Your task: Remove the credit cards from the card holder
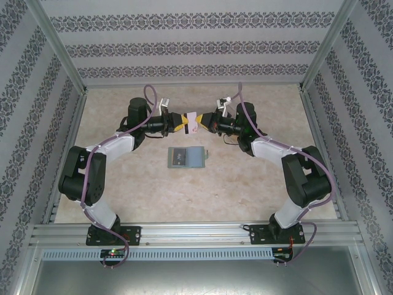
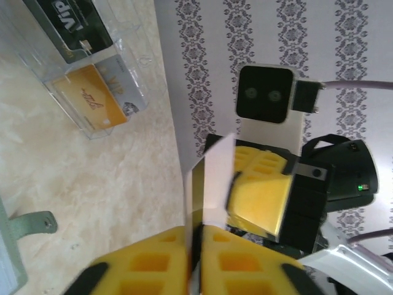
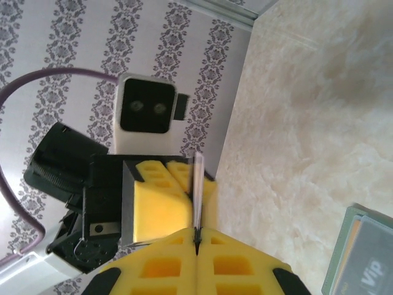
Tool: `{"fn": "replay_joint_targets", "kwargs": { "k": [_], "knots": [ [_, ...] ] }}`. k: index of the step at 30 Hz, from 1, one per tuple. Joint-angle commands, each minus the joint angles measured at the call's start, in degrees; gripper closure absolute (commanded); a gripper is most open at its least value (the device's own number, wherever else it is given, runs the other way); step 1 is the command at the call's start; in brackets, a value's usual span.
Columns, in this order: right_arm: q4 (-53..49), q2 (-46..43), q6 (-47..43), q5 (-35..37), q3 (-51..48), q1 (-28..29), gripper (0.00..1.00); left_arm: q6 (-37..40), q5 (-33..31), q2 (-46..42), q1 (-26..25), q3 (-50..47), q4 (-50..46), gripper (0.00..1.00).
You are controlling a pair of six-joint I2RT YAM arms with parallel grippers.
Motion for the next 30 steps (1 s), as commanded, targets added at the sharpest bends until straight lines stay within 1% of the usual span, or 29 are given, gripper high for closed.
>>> {"fn": "replay_joint_targets", "kwargs": {
  "k": [1, 2, 3, 5, 8, 11, 13, 14, 16, 17, 19, 21, 24, 25, 27, 30],
  "knots": [
    [4.72, 0.78, 1.63, -1.91, 0.27, 0.26, 1.00, -0.73, 0.17, -1.13, -0.59, 0.54, 2.97, 0.97],
    [4.83, 1.00, 1.97, -1.92, 0.34, 0.32, 0.96, -0.82, -0.10, -1.23, -0.67, 0.56, 2.95, 0.99],
    [4.72, 1.18, 2.20, -1.90, 0.48, 0.45, 0.90, -0.93, -0.34, -1.32, -0.63, 0.63, 3.01, 1.00],
    [4.95, 1.68, 2.62, -2.00, 0.78, 0.70, 0.85, -1.58, -0.73, -1.26, -0.71, 0.75, 3.09, 1.00],
    [5.02, 2.33, 2.94, -2.13, 1.61, 1.22, 0.83, -2.46, -0.80, -0.98, -0.88, 0.81, 3.56, 1.00],
    [5.16, 2.78, 3.27, -2.11, 2.10, 1.40, 0.82, -2.60, -0.96, -0.79, -1.01, 0.81, 3.47, 1.00],
    [5.03, 3.03, 3.19, -2.09, 2.20, 1.31, 0.85, -2.42, -1.22, -0.62, -0.97, 0.82, 2.97, 1.00],
    [4.74, 3.04, 3.02, -1.96, 2.16, 1.25, 0.88, -2.26, -1.50, -0.54, -1.05, 0.88, 2.35, 1.00],
    [3.78, 2.88, 2.13, -1.54, 2.34, 0.99, 0.97, -1.43, -2.48, -0.44, -0.92, 1.15, 0.00, 1.00],
    [2.18, 2.55, 1.05, -0.91, 2.35, 0.74, 1.00, -0.36, -3.25, -0.44, -0.84, 1.45, -2.24, 0.98],
    [-2.24, 1.54, -2.02, 1.00, 2.53, 0.27, 1.00, 2.48, -5.42, -0.68, -0.64, 2.07, -7.52, 0.86],
    [-9.08, -0.08, -6.17, 4.04, 3.12, -0.07, 1.00, 5.85, -8.46, -1.31, -0.39, 2.45, -12.73, 0.70],
    [-20.64, -2.22, -13.84, 9.30, 5.00, -0.21, 1.00, 11.25, -13.86, -2.52, 0.16, 3.37, -21.89, 0.55],
    [-24.43, -2.62, -16.47, 10.83, 5.93, -0.46, 1.00, 12.71, -15.75, -2.91, 0.41, 3.54, -24.54, 0.51],
    [-33.33, -3.79, -22.99, 14.79, 8.13, -1.44, 1.00, 16.07, -19.67, -4.13, 1.01, 3.97, -29.66, 0.46],
    [-44.37, -5.61, -33.09, 22.37, 11.36, -3.17, 1.00, 21.89, -26.78, -6.41, 1.57, 5.12, -38.31, 0.41]
  ]
}}
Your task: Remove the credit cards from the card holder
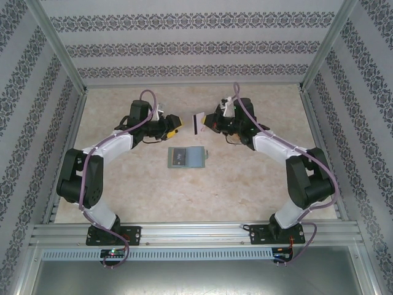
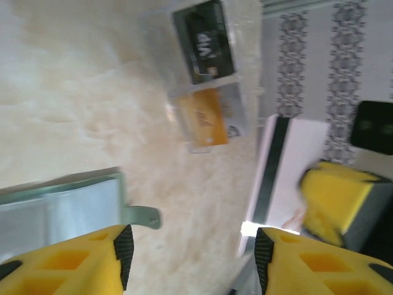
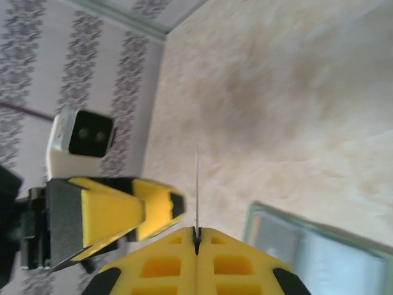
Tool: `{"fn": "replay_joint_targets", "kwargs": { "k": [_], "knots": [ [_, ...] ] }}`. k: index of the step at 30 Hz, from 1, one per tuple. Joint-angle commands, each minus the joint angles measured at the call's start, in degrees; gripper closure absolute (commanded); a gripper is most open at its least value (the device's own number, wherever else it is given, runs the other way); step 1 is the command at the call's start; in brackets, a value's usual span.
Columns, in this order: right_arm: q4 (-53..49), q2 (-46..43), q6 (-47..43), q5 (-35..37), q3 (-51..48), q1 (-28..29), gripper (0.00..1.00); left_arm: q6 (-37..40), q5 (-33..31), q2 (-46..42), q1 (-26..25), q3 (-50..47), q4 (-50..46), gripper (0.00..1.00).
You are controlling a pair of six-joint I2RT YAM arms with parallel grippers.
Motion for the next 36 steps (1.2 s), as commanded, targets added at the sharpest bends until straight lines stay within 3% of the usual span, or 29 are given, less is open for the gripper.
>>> {"fn": "replay_joint_targets", "kwargs": {
  "k": [1, 6, 9, 17, 25, 36],
  "knots": [
    [-17.61, -3.82, -17.04, 11.31, 4.94, -2.11, 1.00, 10.95, -11.46, -4.83, 1.22, 3.04, -14.72, 0.39],
    [-28.51, -5.54, -34.39, 19.22, 9.72, -5.09, 1.00, 17.21, -26.93, -9.51, 1.43, 5.68, -28.96, 0.24],
    [-32.94, -4.67, -43.30, 23.22, 12.33, -6.20, 1.00, 19.88, -30.55, -11.87, 1.68, 5.79, -32.79, 0.16],
    [-39.88, 1.02, -57.42, 22.05, 18.62, -8.61, 1.00, 25.35, -33.16, -14.14, 2.07, 6.77, -37.53, 0.00],
    [-44.72, 7.49, -64.64, 25.16, 23.88, -9.05, 1.00, 26.22, -32.02, -13.44, 2.28, 6.69, -37.25, 0.00],
    [-45.54, 14.08, -66.45, 28.78, 27.75, -9.24, 1.00, 26.30, -31.36, -12.26, 2.37, 7.15, -37.43, 0.00]
  ]
}}
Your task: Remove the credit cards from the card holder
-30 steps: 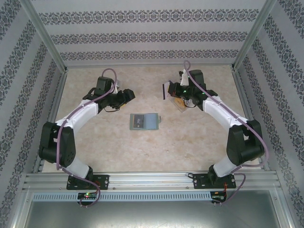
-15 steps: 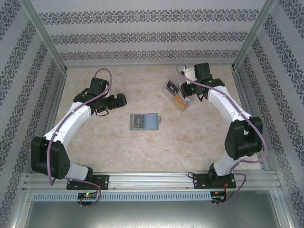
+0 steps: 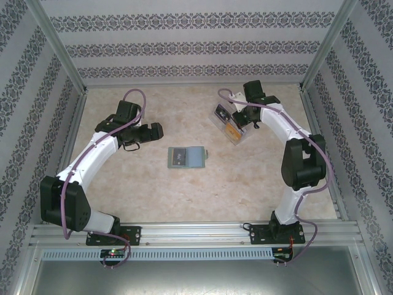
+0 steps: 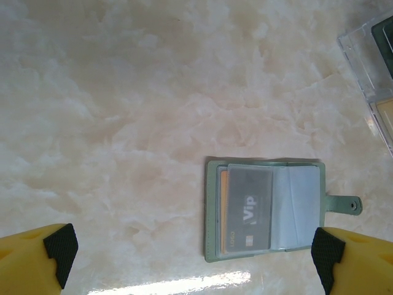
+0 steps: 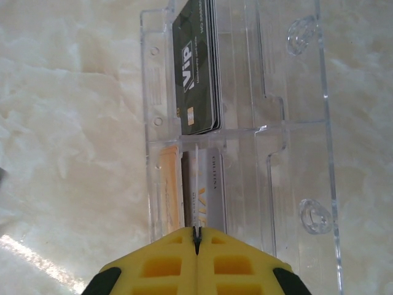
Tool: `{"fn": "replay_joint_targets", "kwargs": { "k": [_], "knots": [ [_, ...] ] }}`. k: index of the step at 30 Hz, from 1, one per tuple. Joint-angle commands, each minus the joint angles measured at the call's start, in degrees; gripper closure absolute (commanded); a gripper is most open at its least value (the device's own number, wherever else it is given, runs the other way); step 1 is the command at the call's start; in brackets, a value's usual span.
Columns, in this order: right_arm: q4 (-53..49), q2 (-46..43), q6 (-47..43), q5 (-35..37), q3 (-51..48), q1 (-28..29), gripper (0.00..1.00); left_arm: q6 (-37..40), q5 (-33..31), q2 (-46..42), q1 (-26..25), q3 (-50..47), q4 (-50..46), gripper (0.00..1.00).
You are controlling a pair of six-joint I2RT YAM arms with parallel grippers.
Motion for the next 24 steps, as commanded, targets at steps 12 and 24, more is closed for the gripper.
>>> {"fn": "replay_joint_targets", "kwargs": {
  "k": [12, 24],
  "knots": [
    [-1.07, 3.88, -3.49, 3.93, 1.25, -0.57, 1.00, 1.62, -0.24, 1.43, 0.82, 2.36, -2.56, 0.01],
    [-1.17, 4.29, -3.81, 3.96, -0.16, -0.44, 1.00, 1.71, 0.17, 1.89, 0.91, 2.43, -2.75, 0.00]
  ]
}}
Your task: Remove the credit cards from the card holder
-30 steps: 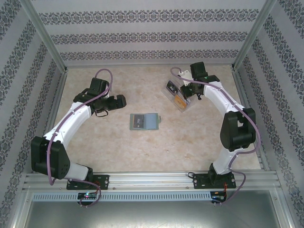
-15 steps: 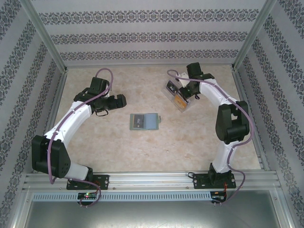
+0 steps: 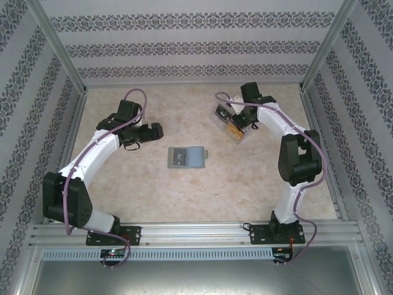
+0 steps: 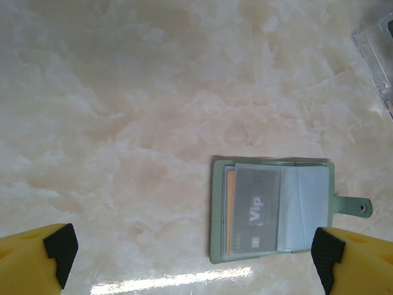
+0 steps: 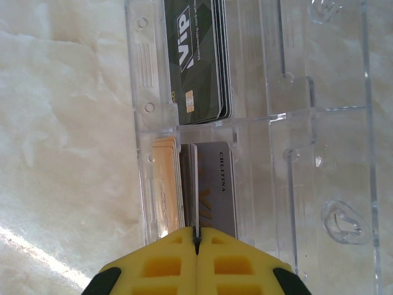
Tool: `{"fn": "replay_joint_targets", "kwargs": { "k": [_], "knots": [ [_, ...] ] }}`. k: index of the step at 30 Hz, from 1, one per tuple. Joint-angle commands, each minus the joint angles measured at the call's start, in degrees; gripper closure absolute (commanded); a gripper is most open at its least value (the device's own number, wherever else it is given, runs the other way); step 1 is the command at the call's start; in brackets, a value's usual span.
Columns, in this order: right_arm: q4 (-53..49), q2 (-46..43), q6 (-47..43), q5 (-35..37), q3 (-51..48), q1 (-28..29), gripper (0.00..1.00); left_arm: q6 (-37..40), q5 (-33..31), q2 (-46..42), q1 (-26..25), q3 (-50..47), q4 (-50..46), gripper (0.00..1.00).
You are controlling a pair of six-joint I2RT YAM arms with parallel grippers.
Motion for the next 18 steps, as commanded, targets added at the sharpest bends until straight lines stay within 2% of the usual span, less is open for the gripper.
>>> {"fn": "replay_joint_targets", "kwargs": {
  "k": [1, 9, 12, 18],
  "knots": [
    [-0.53, 1.14, -1.26, 1.27, -0.78, -0.50, 1.00, 1.52, 0.22, 0.13, 0.59, 1.71, -2.11, 0.00],
    [-0.56, 1.49, -0.70, 1.74, -0.36, -0.46, 0.92, 1.65, 0.37, 0.12, 0.62, 1.73, -2.19, 0.00],
    [-0.69, 1.63, -0.13, 2.74, 0.14, -0.31, 0.83, 1.61, 0.50, 0.12, 0.56, 1.71, -2.18, 0.00],
    [-0.14, -2.01, 2.90, 1.50, 0.25, -0.29, 0.78, 1.07, 0.24, -0.11, 0.62, 1.75, -2.21, 0.00]
  ]
}}
